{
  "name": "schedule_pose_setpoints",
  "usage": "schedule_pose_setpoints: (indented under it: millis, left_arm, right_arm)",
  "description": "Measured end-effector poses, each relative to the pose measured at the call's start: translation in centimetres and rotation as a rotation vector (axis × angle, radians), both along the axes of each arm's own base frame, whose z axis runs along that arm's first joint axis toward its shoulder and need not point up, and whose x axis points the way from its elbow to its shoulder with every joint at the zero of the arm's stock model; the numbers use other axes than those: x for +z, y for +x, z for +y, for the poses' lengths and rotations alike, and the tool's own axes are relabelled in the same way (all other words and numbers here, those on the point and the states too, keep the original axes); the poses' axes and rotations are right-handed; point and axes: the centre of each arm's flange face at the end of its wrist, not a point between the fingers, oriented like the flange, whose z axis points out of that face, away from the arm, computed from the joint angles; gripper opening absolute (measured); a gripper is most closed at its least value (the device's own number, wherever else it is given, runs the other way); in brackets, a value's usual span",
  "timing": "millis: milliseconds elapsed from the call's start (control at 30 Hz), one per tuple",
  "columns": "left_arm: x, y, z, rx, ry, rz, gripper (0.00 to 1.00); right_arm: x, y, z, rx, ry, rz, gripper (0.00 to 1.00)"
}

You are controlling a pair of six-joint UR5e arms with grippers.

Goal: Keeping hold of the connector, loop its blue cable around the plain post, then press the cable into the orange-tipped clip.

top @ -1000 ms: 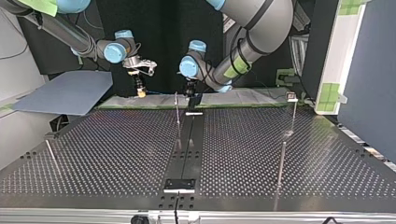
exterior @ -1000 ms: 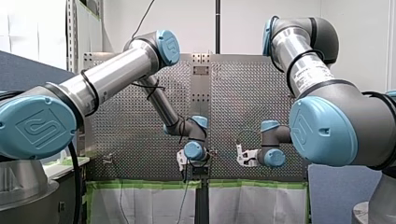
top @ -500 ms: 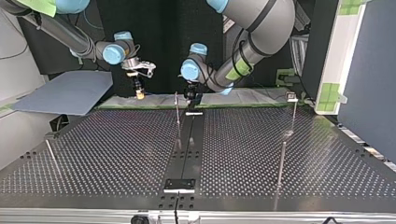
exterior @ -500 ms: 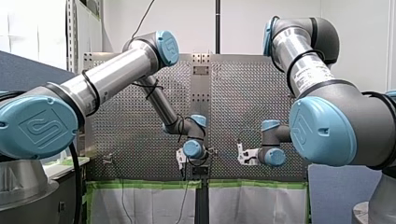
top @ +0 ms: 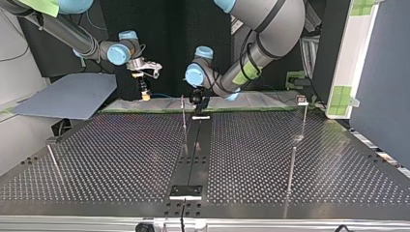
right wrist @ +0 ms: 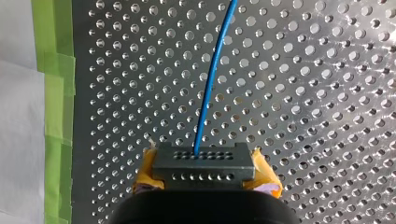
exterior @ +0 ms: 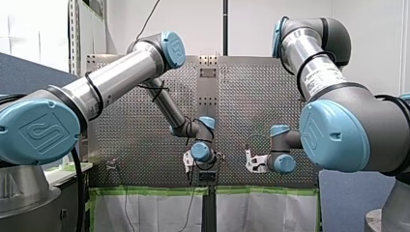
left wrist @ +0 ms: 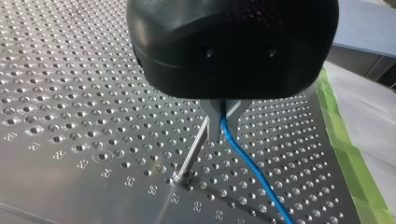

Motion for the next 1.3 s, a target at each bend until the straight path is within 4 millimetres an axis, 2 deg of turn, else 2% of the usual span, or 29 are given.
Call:
schedule_pose_setpoints:
  millis: [267, 300, 333, 367, 400, 500, 600, 633, 667, 733, 767, 800, 833, 967, 1100, 1300]
  left_arm:
    - [0.0, 0.1, 0.2, -0.001, 0.004, 0.003, 0.00]
    - [0.0, 0.2, 0.2, -0.002, 0.003, 0.003, 0.11]
    - [0.0, 0.3, 0.3, -0.002, 0.003, 0.003, 0.17]
    - [0.0, 0.5, 0.4, -0.001, 0.002, 0.003, 0.17]
    - [0.1, 0.6, 0.5, 0.000, 0.001, 0.002, 0.21]
    - [0.2, 1.0, 0.7, 0.004, -0.002, -0.002, 0.21]
    - [0.5, 1.5, 0.7, 0.001, -0.007, -0.008, 0.29]
    - [0.6, 1.6, 0.6, -0.001, -0.009, -0.010, 0.47]
    - [0.6, 1.7, 0.6, -0.001, -0.010, -0.011, 0.47]
    - [0.7, 1.7, 0.7, -0.001, -0.008, -0.011, 0.75]
    - [0.7, 1.7, 0.7, -0.002, -0.006, -0.010, 0.75]
    - [0.7, 1.7, 0.7, -0.004, -0.003, -0.009, 0.86]
    - [0.7, 1.7, 0.7, -0.009, 0.004, -0.007, 0.91]
    - [0.5, 1.5, 0.8, -0.022, 0.037, 0.005, 0.91]
    - [0.3, 1.3, 1.2, -0.033, 0.085, 0.027, 1.00]
    - [0.0, 0.6, 1.5, -0.056, 0.173, 0.062, 1.00]
  right_arm:
    - [0.0, 0.0, 0.0, 0.000, 0.000, 0.000, 0.00]
    - [0.0, 0.0, 0.0, 0.000, 0.000, 0.000, 0.00]
    - [0.0, 0.0, 0.0, 0.000, 0.000, 0.000, 0.00]
    - [0.0, 0.0, 0.0, 0.000, 0.000, 0.000, 0.00]
    - [0.0, 0.0, 0.0, 0.000, 0.000, 0.000, 0.00]
    - [0.0, 0.0, 0.0, 0.000, 0.000, 0.000, 0.00]
    - [0.0, 0.0, 0.0, 0.000, 0.000, 0.000, 0.00]
    - [0.0, 0.0, 0.0, 0.000, 0.000, 0.000, 0.00]
    - [0.0, 0.0, 0.0, 0.000, 0.000, 0.000, 0.00]
    - [0.0, 0.0, 0.0, 0.000, 0.000, 0.000, 0.00]
    - [0.0, 0.0, 0.0, 0.000, 0.000, 0.000, 0.00]
    - [0.0, 0.0, 0.0, 0.000, 0.000, 0.000, 0.00]
    - [0.0, 0.0, 0.0, 0.000, 0.000, 0.000, 0.00]
    - [0.0, 0.0, 0.0, 0.000, 0.000, 0.000, 0.00]
    - [0.0, 0.0, 0.0, 0.000, 0.000, 0.000, 0.00]
    - [0.0, 0.0, 0.0, 0.000, 0.000, 0.000, 0.00]
